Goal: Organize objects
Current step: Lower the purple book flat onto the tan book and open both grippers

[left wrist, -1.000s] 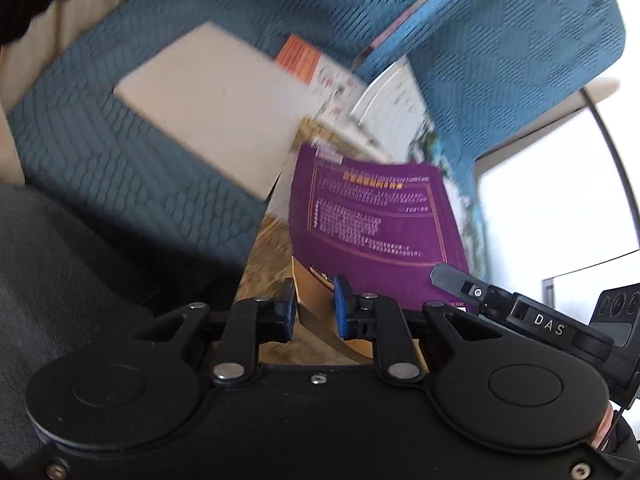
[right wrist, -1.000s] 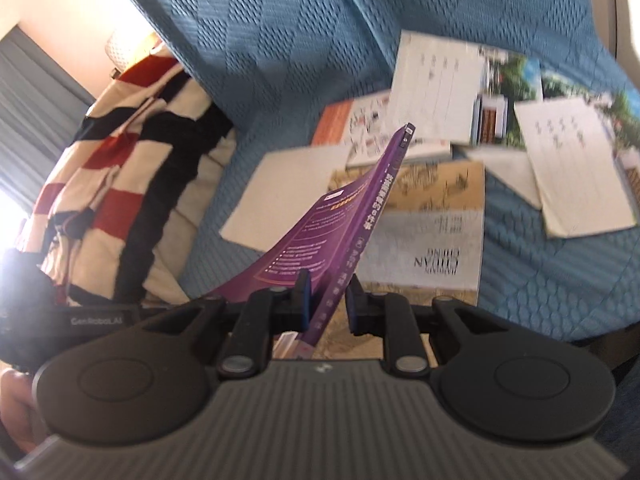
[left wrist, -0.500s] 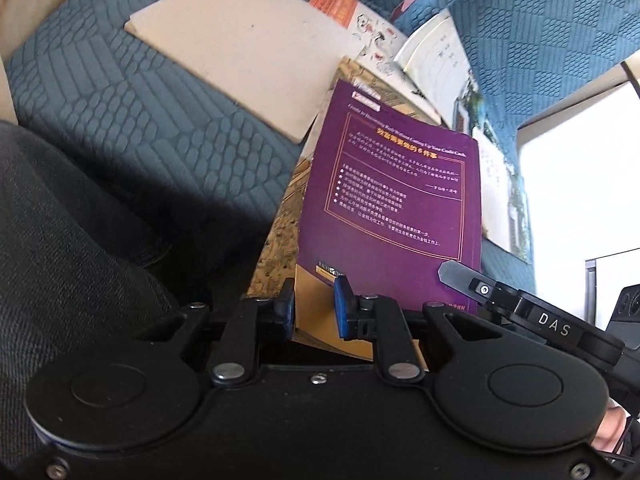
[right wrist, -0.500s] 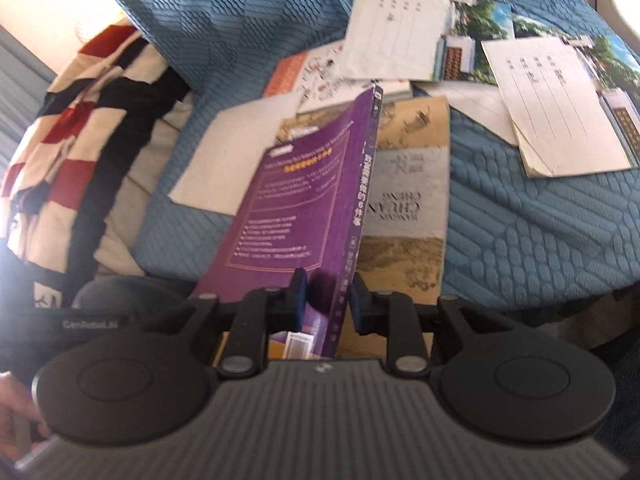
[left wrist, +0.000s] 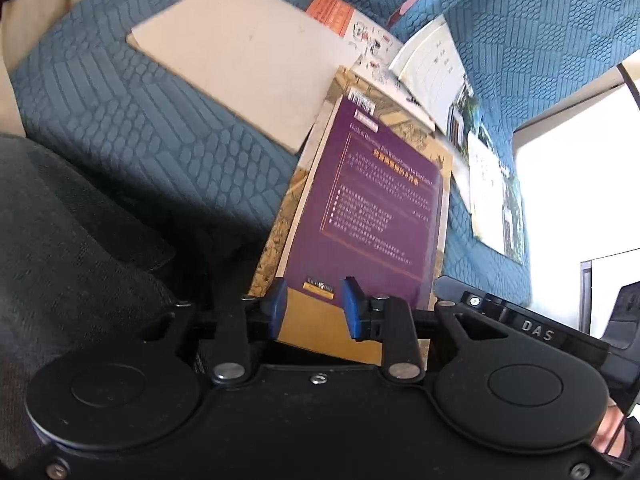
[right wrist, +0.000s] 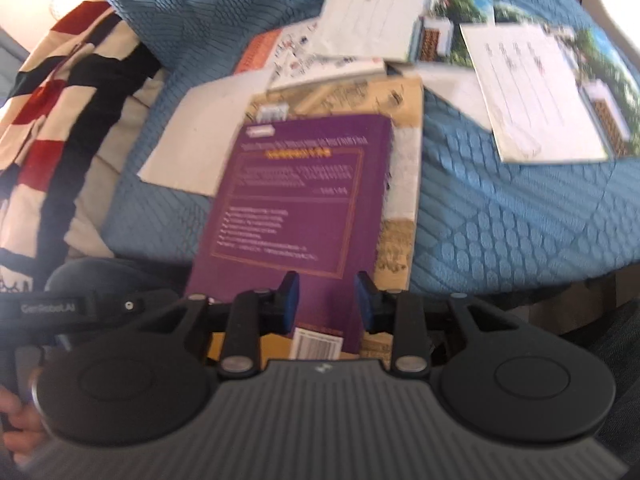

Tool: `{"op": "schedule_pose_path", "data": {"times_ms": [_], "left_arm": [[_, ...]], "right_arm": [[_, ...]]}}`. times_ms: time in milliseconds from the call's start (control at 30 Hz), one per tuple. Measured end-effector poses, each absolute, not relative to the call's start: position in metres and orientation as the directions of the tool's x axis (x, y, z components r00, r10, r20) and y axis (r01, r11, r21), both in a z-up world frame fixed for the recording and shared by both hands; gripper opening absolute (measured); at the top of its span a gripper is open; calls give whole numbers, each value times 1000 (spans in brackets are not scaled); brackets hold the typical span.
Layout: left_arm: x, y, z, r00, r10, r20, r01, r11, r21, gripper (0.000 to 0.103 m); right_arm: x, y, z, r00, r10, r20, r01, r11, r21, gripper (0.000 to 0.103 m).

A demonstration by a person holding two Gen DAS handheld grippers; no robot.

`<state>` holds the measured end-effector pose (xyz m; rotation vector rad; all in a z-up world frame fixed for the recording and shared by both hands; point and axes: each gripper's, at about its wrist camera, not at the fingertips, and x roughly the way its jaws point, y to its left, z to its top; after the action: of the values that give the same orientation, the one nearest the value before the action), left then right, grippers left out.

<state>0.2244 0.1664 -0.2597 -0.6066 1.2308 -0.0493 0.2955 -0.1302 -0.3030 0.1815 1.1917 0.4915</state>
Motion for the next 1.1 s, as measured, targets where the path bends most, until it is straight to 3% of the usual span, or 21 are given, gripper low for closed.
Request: {"op": "schedule_pose_path", "data": {"times_ms": [667,1100], "left_arm": [[193,139,-142,566,-252,-785,-94,926,-365,27],[162,109,-125,599,-298,-743,-23,921,-388,27]], "right_arm": [[241,-134,-176,536,485,-691,-393,868,304,34],[200,-142,-153,610,489,-624,-418,867,271,34]]}}
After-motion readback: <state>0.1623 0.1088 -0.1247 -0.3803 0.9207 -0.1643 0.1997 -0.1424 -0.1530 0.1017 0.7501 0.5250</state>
